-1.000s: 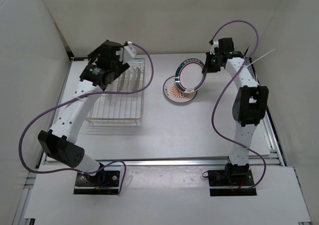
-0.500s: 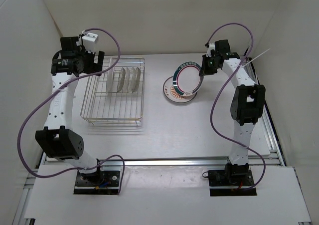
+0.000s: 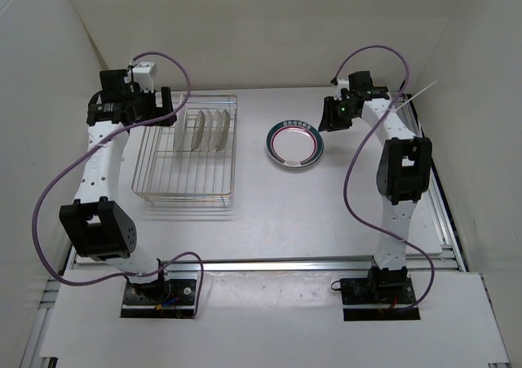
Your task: Unload the plates from the dish rack
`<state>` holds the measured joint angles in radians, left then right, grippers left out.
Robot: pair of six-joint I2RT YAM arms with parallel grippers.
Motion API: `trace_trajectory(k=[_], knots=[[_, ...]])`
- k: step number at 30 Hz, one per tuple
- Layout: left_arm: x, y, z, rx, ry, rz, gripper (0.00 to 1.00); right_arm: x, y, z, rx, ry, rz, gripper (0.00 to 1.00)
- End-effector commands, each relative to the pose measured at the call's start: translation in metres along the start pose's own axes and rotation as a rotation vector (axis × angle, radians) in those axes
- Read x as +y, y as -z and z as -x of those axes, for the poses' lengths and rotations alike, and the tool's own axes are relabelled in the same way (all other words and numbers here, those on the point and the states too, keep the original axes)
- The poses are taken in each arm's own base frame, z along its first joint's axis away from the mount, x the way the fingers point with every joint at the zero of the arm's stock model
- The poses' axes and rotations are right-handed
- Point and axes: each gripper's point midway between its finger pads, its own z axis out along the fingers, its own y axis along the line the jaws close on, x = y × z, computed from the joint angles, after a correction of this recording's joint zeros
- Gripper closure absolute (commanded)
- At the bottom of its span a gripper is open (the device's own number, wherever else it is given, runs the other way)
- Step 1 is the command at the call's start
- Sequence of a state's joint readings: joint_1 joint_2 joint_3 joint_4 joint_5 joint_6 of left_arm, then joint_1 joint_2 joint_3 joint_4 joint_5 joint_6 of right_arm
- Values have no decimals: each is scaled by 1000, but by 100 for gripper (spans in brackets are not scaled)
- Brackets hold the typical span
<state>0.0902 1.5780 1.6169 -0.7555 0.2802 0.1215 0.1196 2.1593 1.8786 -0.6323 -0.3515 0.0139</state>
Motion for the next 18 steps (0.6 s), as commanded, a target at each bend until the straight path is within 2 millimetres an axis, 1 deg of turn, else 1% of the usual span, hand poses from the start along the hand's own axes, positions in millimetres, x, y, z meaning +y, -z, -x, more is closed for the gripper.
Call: trace_trajectory(k=[1, 2, 3, 4, 5, 6, 8, 9, 10, 11, 12, 13, 14, 15, 16, 17, 18], knots=[[-4, 19, 16, -82, 8, -23, 0, 8, 1, -2, 2, 19, 33, 55], [-4, 22, 20, -99, 3, -21, 0, 9, 5, 1, -8, 24, 33, 55], [-4, 20, 16, -89, 6, -22, 0, 11, 8, 3, -17, 27, 33, 50], [-6, 20, 20, -102, 1, -36, 0, 13, 14, 5, -25, 31, 33, 46], [-8, 18, 16, -94, 4, -46, 0, 15, 18, 8, -35, 36, 33, 42], [-7, 16, 15, -97, 3, -46, 1, 16, 20, 6, -35, 36, 33, 31], [-8, 12, 16, -98, 2, -58, 1, 21, 32, 11, -57, 57, 33, 30], [-3, 8, 12, -92, 10, -51, 1, 22, 35, 7, -49, 53, 33, 30], [-8, 8, 13, -95, 9, -78, 3, 25, 42, 12, -65, 60, 33, 29], [-7, 2, 9, -80, 23, -81, 3, 26, 44, 8, -57, 67, 33, 29], [-4, -2, 11, -84, 27, -88, 3, 27, 47, 11, -66, 71, 33, 29], [-5, -4, 12, -84, 36, -99, 3, 31, 53, 11, -69, 82, 42, 29], [-6, -8, 10, -75, 40, -111, 5, 31, 53, 9, -60, 78, 42, 29], [-6, -16, 7, -63, 45, -123, 7, 33, 57, 11, -70, 92, 41, 29], [-5, -18, 12, -74, 51, -123, 7, 33, 57, 11, -70, 92, 41, 29], [-9, -23, 9, -61, 49, -132, 9, 33, 58, 6, -50, 82, 42, 29], [-7, -30, 9, -58, 60, -133, 11, 32, 58, 6, -50, 91, 41, 29]])
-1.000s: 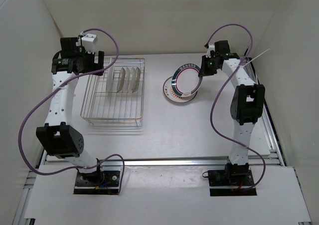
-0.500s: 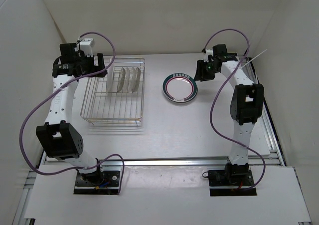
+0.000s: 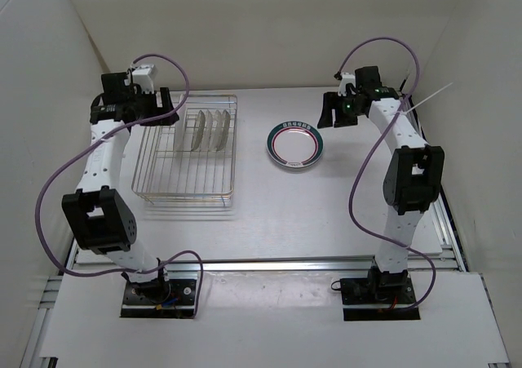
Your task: Unload the plates from the dish rack
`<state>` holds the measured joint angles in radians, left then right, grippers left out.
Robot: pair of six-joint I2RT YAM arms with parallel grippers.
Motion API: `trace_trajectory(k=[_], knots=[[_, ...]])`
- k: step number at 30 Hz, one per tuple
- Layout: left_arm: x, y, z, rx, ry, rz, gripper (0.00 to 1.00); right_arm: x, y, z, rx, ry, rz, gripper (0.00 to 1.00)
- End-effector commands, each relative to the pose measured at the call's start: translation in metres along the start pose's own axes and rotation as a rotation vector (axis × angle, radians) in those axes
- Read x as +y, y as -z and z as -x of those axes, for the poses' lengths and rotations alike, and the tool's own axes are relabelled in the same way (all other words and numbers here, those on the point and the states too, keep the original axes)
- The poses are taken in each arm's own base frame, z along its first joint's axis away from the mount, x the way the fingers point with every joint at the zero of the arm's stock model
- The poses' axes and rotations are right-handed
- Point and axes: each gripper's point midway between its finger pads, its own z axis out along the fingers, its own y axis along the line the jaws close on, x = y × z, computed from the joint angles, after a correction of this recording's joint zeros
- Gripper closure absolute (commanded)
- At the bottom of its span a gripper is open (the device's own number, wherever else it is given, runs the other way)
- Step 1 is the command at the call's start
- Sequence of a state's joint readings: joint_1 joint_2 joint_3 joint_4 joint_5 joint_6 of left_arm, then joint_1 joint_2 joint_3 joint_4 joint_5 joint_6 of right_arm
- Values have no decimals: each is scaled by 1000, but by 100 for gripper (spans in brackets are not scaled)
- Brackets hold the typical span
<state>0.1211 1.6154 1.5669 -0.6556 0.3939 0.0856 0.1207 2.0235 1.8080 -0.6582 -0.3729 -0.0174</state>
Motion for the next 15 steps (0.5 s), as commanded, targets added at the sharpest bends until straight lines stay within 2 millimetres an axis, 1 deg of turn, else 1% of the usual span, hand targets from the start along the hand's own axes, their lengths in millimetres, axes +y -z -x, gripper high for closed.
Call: trace_trajectory(k=[1, 2, 3, 5, 7, 9, 10, 11, 12, 13, 14, 15], knots=[[-6, -14, 13, -34, 1, -41, 13, 12, 19, 6, -14, 43, 20, 29], [-11, -20, 10, -22, -2, -52, 13, 12, 19, 6, -14, 43, 20, 29], [-7, -27, 8, -18, 14, -40, 14, 12, 19, 6, -14, 43, 20, 29], [-11, -35, 5, -9, 23, -65, 15, 12, 19, 6, -14, 43, 20, 29], [-17, -42, 3, 3, 33, -84, 23, 12, 19, 6, -14, 43, 20, 29], [-18, -48, 4, 2, 26, -82, 27, 11, 15, 4, -6, 39, 20, 29], [-17, -52, 1, 14, 31, -83, 34, 11, 15, 4, -6, 39, 20, 29], [-16, -55, -2, 22, 34, -83, 38, 11, 15, 4, -6, 39, 20, 29], [-14, -54, 2, 14, 31, -74, 41, 11, 15, 4, -6, 39, 20, 29], [-19, -55, 1, 16, 26, -81, 45, 11, 15, 4, -6, 39, 20, 29], [-19, -55, 1, 16, 26, -81, 45, 11, 15, 4, -6, 39, 20, 29], [-19, -55, 1, 16, 26, -81, 47, 11, 15, 4, -6, 39, 20, 29]])
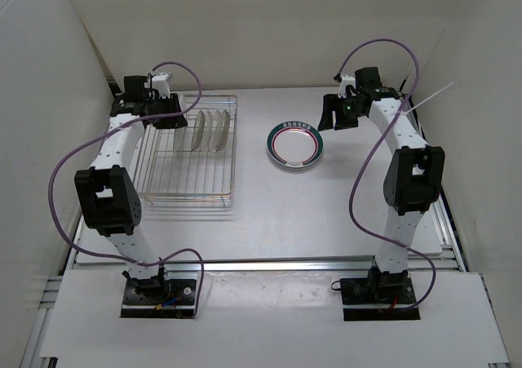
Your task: Unload the plates from the dish rack
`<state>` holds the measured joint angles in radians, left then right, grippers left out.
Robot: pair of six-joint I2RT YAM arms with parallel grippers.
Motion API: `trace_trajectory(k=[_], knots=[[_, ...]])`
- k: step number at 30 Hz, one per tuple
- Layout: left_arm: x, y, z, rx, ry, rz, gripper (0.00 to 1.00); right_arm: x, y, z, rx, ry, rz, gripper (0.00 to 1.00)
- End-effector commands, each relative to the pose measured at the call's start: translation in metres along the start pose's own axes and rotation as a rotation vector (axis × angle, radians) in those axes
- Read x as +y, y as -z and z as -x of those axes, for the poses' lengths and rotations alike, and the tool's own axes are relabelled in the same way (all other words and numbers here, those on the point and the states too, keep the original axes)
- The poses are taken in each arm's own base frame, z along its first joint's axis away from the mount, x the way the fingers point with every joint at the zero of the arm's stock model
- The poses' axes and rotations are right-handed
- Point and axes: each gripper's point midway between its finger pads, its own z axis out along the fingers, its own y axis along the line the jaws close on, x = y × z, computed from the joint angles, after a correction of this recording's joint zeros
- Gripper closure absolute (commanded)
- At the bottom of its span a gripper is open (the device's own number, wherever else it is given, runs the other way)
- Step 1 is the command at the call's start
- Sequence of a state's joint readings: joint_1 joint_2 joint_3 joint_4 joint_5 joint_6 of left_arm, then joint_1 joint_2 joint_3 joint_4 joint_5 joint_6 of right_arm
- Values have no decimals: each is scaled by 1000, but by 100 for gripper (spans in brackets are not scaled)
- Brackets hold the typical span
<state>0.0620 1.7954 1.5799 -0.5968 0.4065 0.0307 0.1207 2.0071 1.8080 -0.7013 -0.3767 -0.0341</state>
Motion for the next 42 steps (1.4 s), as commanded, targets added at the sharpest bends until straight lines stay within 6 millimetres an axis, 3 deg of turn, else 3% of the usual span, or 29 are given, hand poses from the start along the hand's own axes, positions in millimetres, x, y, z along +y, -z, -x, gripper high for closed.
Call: trace_trajectory(k=[1, 3, 4, 5, 9, 12, 17, 18, 23, 24, 28, 30, 31, 33, 34, 35, 37, 39, 42], knots=[[-12, 14, 33, -94, -40, -18, 53, 7, 8, 7, -22, 30, 16, 29], [-8, 13, 32, -94, -28, 1, 56, 8, 5, 5, -14, 26, 27, 29], [-8, 13, 32, -94, -28, 2, 61, 7, 4, 2, -6, 22, 27, 29], [-5, 10, 30, -85, -24, 10, 71, 7, 4, 2, -5, 22, 27, 29], [-6, 15, 34, -95, -18, 21, 85, 6, 0, 0, 3, 18, 27, 29], [-7, 14, 34, -93, -23, 33, 89, 7, 0, 0, 2, 18, 37, 29], [-9, 10, 32, -81, -12, 34, 89, 10, 4, 2, -6, 22, 45, 29], [-12, 18, 39, -95, -18, 34, 89, 10, 4, 2, -6, 22, 45, 29], [-47, 56, 68, -152, -113, 22, 89, 9, 5, 3, -6, 22, 35, 28], [-53, 69, 81, -185, -149, 30, 89, 10, 7, 5, -7, 22, 35, 28], [-90, 116, 99, -233, -250, 27, 89, 10, 10, 13, -22, 30, 23, 27], [-102, 132, 98, -231, -307, 32, 89, 12, 15, 19, -33, 26, 23, 27], [-120, 147, 100, -265, -352, 22, 89, 13, 17, 22, -38, 29, 23, 27], [-127, 157, 94, -264, -438, 45, 89, 14, 20, 27, -49, 34, 22, 25], [-142, 168, 91, -285, -490, 36, 89, 16, 22, 29, -52, 25, 23, 25], [-142, 172, 89, -285, -522, 77, 89, 16, 24, 32, -60, 29, 22, 25], [-160, 175, 80, -281, -641, 89, 89, 20, 33, 36, -70, 33, 22, 25], [-160, 173, 72, -247, -751, 171, 89, 26, 41, 41, -87, 42, 35, 24], [-181, 172, 58, -218, -917, 270, 89, 47, 61, 49, -126, 75, 105, 24]])
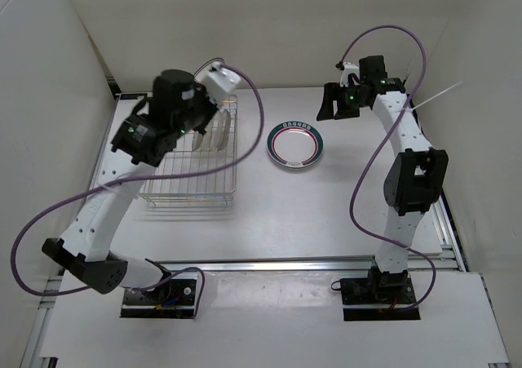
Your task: Unload the plates from the dish rack
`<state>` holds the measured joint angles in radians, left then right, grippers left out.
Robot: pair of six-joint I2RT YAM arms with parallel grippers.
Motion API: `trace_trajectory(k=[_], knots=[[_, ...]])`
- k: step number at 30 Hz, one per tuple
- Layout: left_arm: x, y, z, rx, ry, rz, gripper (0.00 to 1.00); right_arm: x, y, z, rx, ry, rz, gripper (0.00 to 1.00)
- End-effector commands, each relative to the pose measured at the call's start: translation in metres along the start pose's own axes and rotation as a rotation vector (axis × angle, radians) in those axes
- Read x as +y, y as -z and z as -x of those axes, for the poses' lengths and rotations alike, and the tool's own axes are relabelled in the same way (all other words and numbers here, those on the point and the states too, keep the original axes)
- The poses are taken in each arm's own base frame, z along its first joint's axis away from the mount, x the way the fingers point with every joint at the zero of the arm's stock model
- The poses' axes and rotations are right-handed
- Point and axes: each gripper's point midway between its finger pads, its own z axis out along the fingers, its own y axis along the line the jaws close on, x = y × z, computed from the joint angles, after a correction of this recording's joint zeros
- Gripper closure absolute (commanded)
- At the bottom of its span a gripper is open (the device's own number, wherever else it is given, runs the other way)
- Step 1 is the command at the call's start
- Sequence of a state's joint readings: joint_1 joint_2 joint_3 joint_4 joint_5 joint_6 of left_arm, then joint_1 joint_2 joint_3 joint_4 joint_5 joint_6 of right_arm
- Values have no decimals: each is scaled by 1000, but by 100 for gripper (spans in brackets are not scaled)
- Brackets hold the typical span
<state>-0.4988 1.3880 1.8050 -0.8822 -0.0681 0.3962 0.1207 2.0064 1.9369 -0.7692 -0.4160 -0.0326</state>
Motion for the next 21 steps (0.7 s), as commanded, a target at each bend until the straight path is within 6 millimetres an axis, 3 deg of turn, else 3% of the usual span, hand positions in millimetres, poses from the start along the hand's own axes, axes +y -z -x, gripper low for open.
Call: trace_trajectory(k=[1, 2, 3, 4, 6, 7, 8, 9, 10, 11, 14, 15, 18, 21], knots=[[-4, -10, -29, 171, -344, 143, 89, 41, 47, 28, -94, 78, 94, 24], [-12, -5, -18, 154, -427, 218, 89, 49, 54, 31, -108, 101, 121, 23], [-19, -6, -20, 162, -504, 239, 89, 67, 68, 35, -136, 122, 188, 23], [-27, -11, -42, 241, -663, 263, 89, 77, 77, 37, -153, 145, 223, 23], [-57, -11, -33, 182, -784, 272, 89, 94, 91, 38, -176, 180, 288, 20], [-68, -15, -51, 242, -916, 280, 89, 102, 100, 34, -186, 203, 317, 20], [-91, -15, -48, 204, -979, 255, 89, 112, 104, 32, -190, 230, 339, 20], [-100, -14, -42, 163, -992, 266, 89, 117, 112, 32, -203, 249, 347, 19], [-111, -16, -49, 165, -1059, 253, 89, 123, 110, 27, -194, 253, 358, 18], [-130, -18, -47, 133, -1098, 228, 89, 128, 110, 26, -193, 274, 375, 18], [-161, -19, -36, 55, -1165, 240, 89, 136, 116, 24, -196, 287, 416, 17], [-165, -17, -32, 34, -1175, 255, 89, 134, 108, 20, -171, 267, 431, 16], [-188, -15, -15, -64, -1187, 293, 89, 139, 108, 23, -155, 265, 476, 16], [-198, -12, -1, -123, -1184, 325, 89, 143, 110, 24, -160, 286, 502, 16]])
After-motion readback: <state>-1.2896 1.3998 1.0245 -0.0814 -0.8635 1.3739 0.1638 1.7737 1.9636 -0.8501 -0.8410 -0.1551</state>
